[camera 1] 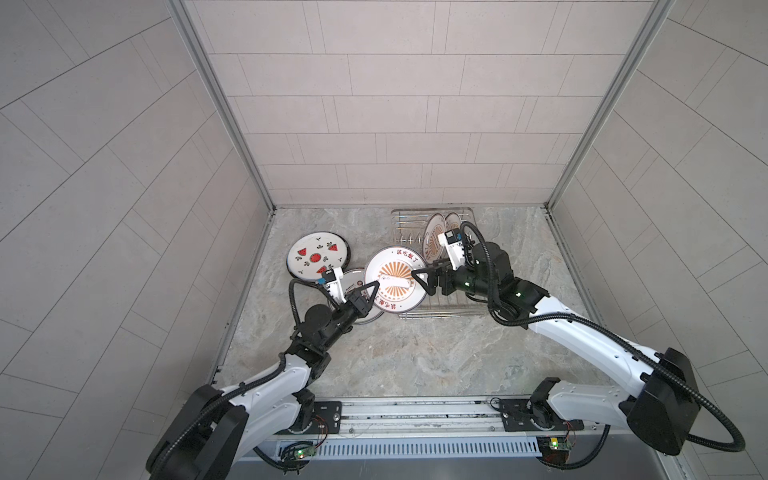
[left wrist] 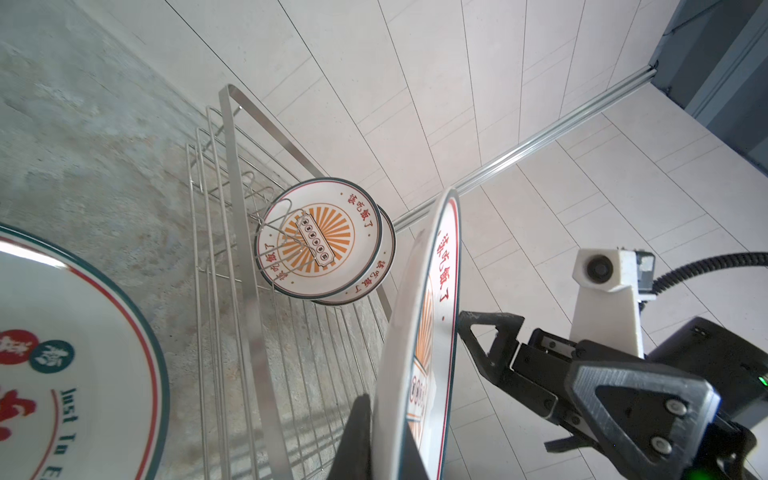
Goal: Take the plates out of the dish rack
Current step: 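Close the left gripper on the sunburst plate rim held by the right gripper, then lower the sunburst plate onto the red-lettered stack with the left gripper while the right withdraws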
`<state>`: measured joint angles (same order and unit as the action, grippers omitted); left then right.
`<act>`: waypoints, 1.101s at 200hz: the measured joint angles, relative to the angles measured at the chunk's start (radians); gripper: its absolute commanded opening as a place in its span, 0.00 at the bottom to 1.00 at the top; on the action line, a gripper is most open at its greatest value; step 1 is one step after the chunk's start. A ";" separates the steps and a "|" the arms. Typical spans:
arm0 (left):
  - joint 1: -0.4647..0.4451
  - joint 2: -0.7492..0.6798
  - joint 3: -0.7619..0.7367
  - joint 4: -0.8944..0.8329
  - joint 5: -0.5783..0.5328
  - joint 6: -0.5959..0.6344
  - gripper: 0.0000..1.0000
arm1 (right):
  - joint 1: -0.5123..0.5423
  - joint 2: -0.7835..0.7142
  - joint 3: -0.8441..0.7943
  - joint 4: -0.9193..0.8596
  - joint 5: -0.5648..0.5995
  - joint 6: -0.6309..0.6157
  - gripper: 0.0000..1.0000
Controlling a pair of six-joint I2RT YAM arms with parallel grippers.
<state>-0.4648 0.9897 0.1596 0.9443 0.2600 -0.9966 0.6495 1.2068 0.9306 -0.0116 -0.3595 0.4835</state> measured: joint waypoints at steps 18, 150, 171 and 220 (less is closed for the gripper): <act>0.034 -0.021 -0.007 -0.018 -0.001 -0.001 0.00 | 0.024 -0.017 -0.006 -0.015 0.050 -0.017 0.99; 0.198 -0.255 -0.076 -0.245 -0.068 -0.032 0.00 | 0.204 0.025 0.040 -0.099 0.290 -0.157 0.99; 0.208 -0.312 -0.080 -0.309 -0.098 -0.039 0.00 | 0.221 0.061 0.071 -0.106 0.306 -0.170 1.00; 0.217 -0.382 -0.100 -0.425 -0.142 -0.051 0.00 | 0.251 0.144 0.118 -0.109 0.330 -0.182 1.00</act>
<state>-0.2474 0.6079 0.0597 0.5190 0.1177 -1.0477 0.9009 1.3510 1.0489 -0.1204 -0.0299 0.3016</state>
